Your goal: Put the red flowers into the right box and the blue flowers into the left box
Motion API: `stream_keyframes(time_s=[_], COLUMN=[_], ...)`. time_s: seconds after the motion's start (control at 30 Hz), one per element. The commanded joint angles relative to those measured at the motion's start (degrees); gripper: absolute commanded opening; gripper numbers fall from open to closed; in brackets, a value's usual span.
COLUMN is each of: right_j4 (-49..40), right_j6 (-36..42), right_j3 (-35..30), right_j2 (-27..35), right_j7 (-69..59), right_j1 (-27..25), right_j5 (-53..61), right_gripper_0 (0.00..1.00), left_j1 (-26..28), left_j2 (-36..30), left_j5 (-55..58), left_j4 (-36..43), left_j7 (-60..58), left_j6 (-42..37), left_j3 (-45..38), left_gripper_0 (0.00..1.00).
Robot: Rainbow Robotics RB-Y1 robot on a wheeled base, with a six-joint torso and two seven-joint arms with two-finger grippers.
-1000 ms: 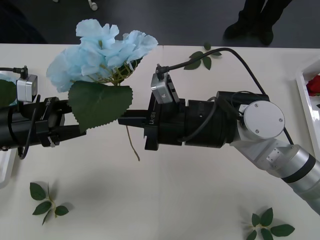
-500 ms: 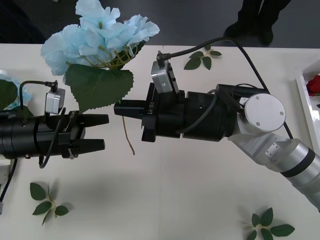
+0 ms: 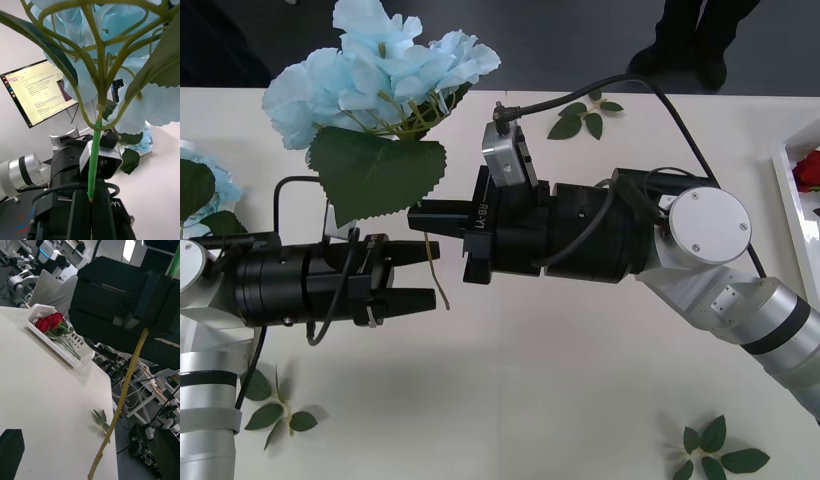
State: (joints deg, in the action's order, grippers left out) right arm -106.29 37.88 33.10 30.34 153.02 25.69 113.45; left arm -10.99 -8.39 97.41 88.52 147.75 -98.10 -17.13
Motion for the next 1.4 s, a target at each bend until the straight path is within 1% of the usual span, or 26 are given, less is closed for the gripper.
stream_keyframes(time_s=[0.03,0.2,0.23,0.27,0.3,0.4,0.47,0.5,0.53,1.07,1.1,1.13,1.17,1.23,1.27,1.4], right_j4=[-1.6,-1.5,-1.5,-1.5,-1.5,-1.5,-1.5,-1.5,-1.5,-1.5,-1.5,-1.5,-1.5,-1.5,-1.5,-1.5], right_j6=[0.2,0.2,0.2,0.2,0.2,0.2,0.2,0.2,0.2,0.2,0.2,0.2,0.2,0.2,0.2,0.2], right_j3=[-0.2,-0.1,-0.1,-0.1,-0.1,-0.1,-0.1,-0.1,-0.1,-0.1,-0.1,-0.1,-0.1,-0.1,-0.1,-0.1], right_j2=[0.9,1.0,1.0,1.0,1.0,1.0,1.0,1.0,1.0,1.0,1.0,1.0,1.0,1.0,1.0,1.0], right_j7=[0.9,0.9,0.9,0.9,0.9,0.9,0.9,0.9,0.9,0.9,0.9,0.9,0.9,0.9,0.9,0.9], right_j1=[1.0,1.0,1.0,1.0,1.0,1.0,1.0,1.0,1.0,1.0,1.0,1.0,1.0,1.0,1.0,1.0], right_j5=[-0.2,-0.2,-0.2,-0.2,-0.2,-0.2,-0.2,-0.2,-0.2,-0.2,-0.2,-0.2,-0.2,-0.2,-0.2,-0.2], right_gripper_0=[0.00,0.00,0.00,0.00,0.00,0.00,0.00,0.00,0.00,0.00,0.04,0.50,0.80,0.98,1.00,1.00], left_j1=[-1.0,-1.4,-1.5,-1.7,-1.8,-1.8,-1.8,-1.8,-1.8,-1.7,-1.7,-1.6,-1.6,-1.5,-1.5,-1.5], left_j2=[1.3,2.1,2.1,2.1,2.1,2.1,2.1,2.1,2.1,2.1,2.0,2.1,2.0,2.1,2.1,2.0], left_j5=[-0.8,-1.0,-1.0,-1.0,-1.0,-0.8,-0.8,-0.8,-0.7,-0.3,-0.3,-0.2,-0.1,0.0,0.0,0.1], left_j4=[0.8,0.8,0.8,0.8,0.8,0.8,0.8,0.8,0.8,0.8,0.8,0.8,0.8,0.8,0.8,0.8], left_j7=[4.3,4.5,4.5,4.5,4.5,4.7,4.9,5.0,5.1,6.0,6.0,6.0,6.0,6.0,6.0,6.0], left_j6=[1.1,2.0,2.0,2.1,2.1,2.1,2.3,2.3,2.3,2.3,2.3,2.2,2.2,2.2,2.2,2.2], left_j3=[1.0,2.4,2.5,2.9,3.0,3.2,3.4,3.4,3.4,2.4,2.3,2.1,1.9,1.7,1.5,0.5], left_gripper_0=[1.00,0.99,0.93,0.66,0.58,0.21,0.06,0.02,0.00,0.00,0.00,0.00,0.00,0.00,0.00,0.00])
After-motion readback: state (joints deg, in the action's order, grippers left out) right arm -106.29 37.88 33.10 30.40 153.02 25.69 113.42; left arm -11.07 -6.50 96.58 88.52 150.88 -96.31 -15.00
